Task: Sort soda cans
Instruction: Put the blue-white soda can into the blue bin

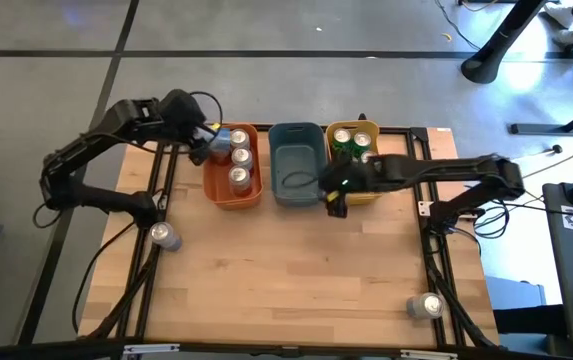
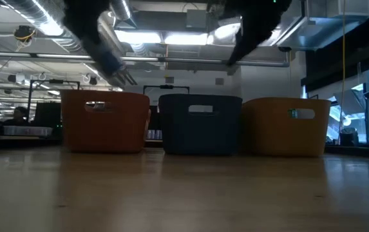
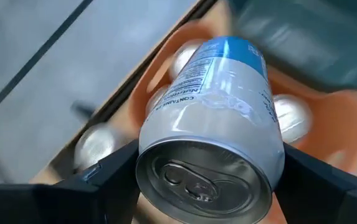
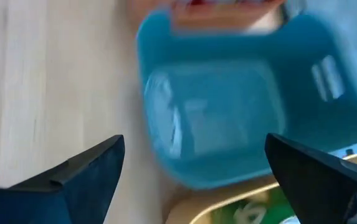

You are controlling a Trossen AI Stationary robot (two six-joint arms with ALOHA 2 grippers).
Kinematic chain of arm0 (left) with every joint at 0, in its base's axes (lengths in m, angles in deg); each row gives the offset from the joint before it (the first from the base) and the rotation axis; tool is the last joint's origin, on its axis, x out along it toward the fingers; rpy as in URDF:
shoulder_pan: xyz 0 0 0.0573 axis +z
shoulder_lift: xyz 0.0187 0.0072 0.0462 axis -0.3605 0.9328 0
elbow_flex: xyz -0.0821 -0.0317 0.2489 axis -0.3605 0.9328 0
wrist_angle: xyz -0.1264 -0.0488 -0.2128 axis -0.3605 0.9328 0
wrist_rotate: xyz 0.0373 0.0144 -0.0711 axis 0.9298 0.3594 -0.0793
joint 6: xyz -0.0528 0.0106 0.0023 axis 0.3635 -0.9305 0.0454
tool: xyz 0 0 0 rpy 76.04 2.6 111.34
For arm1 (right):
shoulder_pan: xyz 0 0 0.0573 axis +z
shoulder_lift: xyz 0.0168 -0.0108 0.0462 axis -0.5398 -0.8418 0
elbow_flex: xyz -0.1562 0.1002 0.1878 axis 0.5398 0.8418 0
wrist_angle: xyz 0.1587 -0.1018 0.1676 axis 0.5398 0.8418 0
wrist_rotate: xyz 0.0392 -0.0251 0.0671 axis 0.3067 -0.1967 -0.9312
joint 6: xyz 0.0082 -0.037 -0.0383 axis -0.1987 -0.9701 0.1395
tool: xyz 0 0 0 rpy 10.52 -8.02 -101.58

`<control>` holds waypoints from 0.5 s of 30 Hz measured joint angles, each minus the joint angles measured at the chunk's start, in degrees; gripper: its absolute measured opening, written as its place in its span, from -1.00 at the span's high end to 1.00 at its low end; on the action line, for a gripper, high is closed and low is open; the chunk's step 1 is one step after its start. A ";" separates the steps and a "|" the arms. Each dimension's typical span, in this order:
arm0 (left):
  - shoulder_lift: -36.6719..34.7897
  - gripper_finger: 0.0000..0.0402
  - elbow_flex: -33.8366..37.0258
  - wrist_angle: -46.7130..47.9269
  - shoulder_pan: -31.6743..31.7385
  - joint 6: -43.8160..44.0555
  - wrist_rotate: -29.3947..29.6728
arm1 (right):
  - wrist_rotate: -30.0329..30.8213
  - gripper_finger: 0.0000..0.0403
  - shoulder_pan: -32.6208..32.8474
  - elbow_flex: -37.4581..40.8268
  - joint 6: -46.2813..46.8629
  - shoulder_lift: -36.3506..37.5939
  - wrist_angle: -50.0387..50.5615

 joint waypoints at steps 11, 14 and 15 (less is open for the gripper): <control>6.50 -0.42 0.00 -21.30 -4.81 -5.13 -10.31 | -0.06 -0.92 -5.62 2.30 1.84 3.80 -22.58; 9.35 -0.42 0.00 -25.32 -6.27 -6.50 -12.33 | -0.14 -0.90 -6.52 2.37 2.14 2.80 -26.20; 10.15 -0.42 0.00 -26.25 -6.60 -7.02 -12.66 | -0.16 -0.88 -6.80 2.37 2.34 2.78 -27.17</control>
